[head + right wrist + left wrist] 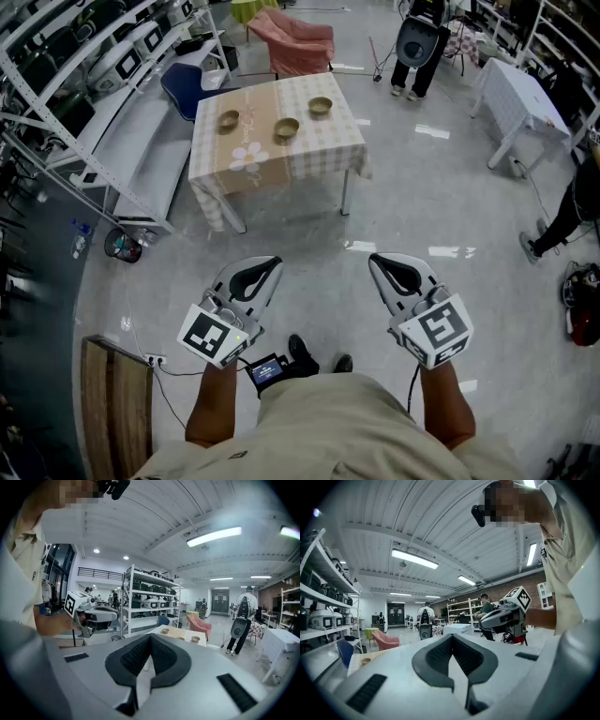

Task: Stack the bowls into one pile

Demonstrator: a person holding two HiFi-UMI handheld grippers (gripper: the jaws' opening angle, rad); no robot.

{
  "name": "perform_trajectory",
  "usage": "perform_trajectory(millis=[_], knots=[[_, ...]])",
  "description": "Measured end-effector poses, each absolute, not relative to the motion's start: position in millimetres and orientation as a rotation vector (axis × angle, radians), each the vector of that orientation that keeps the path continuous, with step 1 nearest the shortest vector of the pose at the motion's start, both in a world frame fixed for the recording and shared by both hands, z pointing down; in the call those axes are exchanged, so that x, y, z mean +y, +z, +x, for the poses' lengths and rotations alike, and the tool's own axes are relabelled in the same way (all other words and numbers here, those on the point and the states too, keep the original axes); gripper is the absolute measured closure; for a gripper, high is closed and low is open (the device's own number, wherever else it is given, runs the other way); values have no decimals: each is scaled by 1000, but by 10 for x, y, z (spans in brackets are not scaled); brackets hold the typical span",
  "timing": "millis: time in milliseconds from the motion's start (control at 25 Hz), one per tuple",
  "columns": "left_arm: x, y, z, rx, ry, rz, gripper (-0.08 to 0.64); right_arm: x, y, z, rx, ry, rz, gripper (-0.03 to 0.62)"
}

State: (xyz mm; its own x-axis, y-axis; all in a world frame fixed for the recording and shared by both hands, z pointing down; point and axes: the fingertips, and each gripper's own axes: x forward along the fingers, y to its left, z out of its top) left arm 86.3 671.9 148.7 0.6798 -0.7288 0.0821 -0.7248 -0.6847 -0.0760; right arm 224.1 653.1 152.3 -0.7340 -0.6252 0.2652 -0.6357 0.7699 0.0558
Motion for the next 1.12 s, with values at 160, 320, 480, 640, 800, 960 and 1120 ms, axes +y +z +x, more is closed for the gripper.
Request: perform_trajectory(millis=[160, 320, 480, 640, 800, 960, 1120], knots=[[6584, 1513, 782, 1229, -165, -2849, 554, 6395, 1551, 2167, -2686, 64, 989, 589], [6460, 1540, 694, 1226, -162, -2854, 554, 6284, 1568, 2076, -2684, 67, 992, 589], [6347, 1545, 584, 1218, -160, -2858, 554, 6168, 1586, 1971, -2682, 72, 1001, 589], [6242, 1540, 419, 1219, -163, -2857, 554, 6039, 1584, 1842, -2688, 87, 1017, 589], [6081, 1546, 174, 1217, -150, -2852, 552, 5885, 1605, 1650, -2677, 97, 1027, 589], [5931, 1510, -104, 1209, -111, -2853, 554, 5717, 1547, 1429, -2685, 97, 1078, 589], [5762, 1506, -296, 1181, -103, -2856, 552, 5579, 1468, 1219, -2689, 75, 1104, 589]])
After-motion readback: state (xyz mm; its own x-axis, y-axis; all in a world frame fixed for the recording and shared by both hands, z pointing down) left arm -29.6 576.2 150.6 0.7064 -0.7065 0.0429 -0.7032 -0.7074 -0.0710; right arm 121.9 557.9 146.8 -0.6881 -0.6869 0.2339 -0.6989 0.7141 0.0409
